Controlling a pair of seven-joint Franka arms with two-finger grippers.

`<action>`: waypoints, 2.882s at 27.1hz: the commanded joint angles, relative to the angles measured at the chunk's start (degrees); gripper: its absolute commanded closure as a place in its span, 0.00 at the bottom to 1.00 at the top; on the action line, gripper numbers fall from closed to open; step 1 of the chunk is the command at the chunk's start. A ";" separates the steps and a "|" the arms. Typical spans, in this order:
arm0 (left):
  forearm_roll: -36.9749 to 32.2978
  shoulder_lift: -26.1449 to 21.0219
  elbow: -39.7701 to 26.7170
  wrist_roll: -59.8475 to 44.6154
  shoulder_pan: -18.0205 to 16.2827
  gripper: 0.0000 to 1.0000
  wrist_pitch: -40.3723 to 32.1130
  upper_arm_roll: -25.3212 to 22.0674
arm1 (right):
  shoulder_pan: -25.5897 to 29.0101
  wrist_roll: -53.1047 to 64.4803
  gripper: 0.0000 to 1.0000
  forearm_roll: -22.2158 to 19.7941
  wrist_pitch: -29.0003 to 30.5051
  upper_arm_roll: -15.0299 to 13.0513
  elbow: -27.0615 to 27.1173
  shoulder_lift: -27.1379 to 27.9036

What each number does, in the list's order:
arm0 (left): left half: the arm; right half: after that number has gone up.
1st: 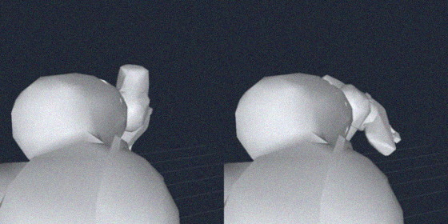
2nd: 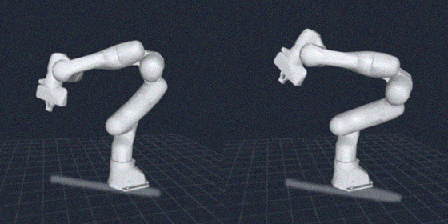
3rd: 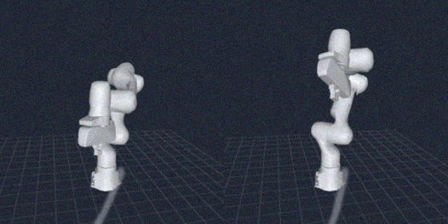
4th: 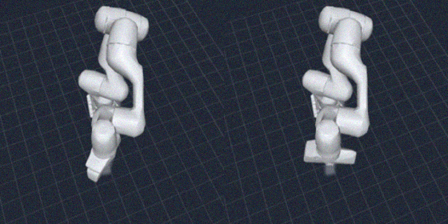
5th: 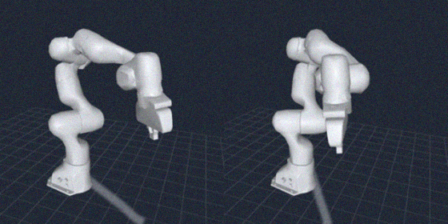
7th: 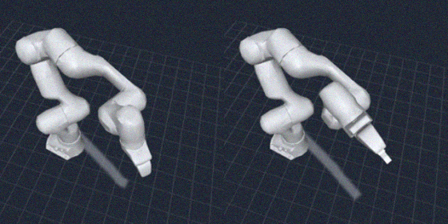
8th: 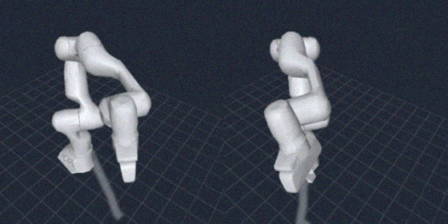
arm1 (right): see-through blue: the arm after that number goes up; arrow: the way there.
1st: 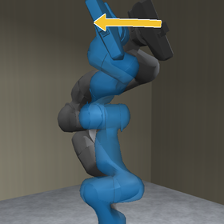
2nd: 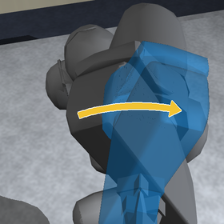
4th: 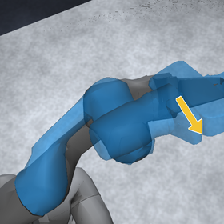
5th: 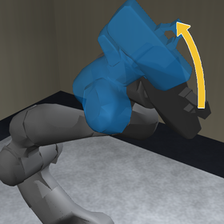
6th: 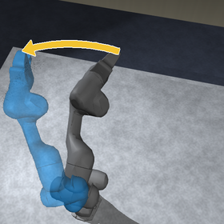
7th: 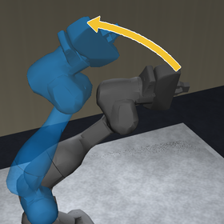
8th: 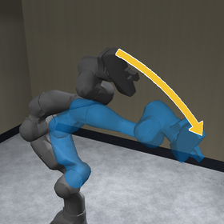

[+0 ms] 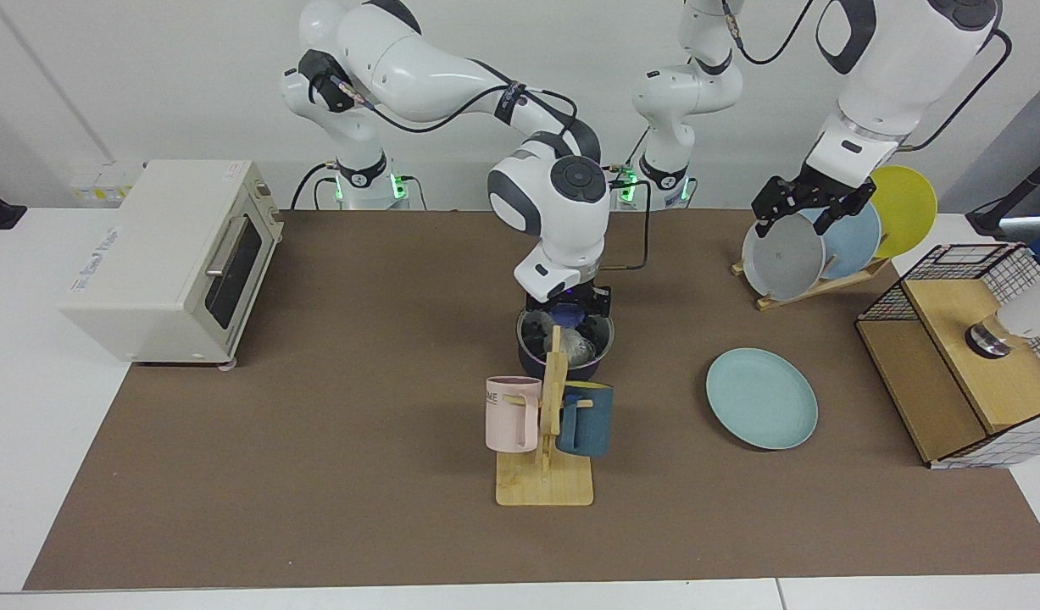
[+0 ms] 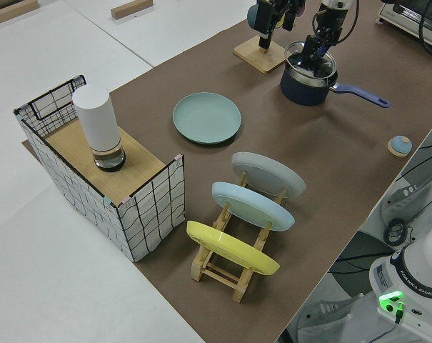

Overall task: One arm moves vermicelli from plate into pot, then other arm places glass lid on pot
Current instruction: 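Lower the glass lid onto the pot with the right gripper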

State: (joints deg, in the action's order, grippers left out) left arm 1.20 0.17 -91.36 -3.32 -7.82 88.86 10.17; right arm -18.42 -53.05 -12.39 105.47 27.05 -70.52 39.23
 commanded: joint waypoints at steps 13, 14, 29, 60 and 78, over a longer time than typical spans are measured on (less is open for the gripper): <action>0.03 0.97 -0.83 0.77 -0.62 0.00 0.53 -0.24 | -0.04 -1.44 1.00 -0.01 -4.31 0.55 2.85 1.91; 0.03 1.06 -0.83 0.77 -0.62 0.00 0.53 -0.24 | -0.12 -1.44 1.00 0.35 -4.23 0.55 2.85 1.99; -0.05 1.06 -0.83 0.77 -0.62 0.00 0.53 -0.24 | -0.21 -2.15 1.00 3.25 -2.99 0.55 2.85 2.79; -0.05 1.06 -0.75 0.77 -0.62 0.00 0.52 -0.24 | -0.83 -4.70 1.00 0.35 -0.62 0.20 2.58 3.93; -0.05 1.06 -0.75 0.77 -0.62 0.00 0.53 -0.24 | -0.21 -4.08 0.00 0.70 -2.99 0.55 2.41 3.84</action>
State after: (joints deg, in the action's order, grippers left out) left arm 1.19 0.22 -91.36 -3.32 -8.00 88.86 9.82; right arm -18.73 -55.76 -10.62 103.17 27.14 -69.25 41.32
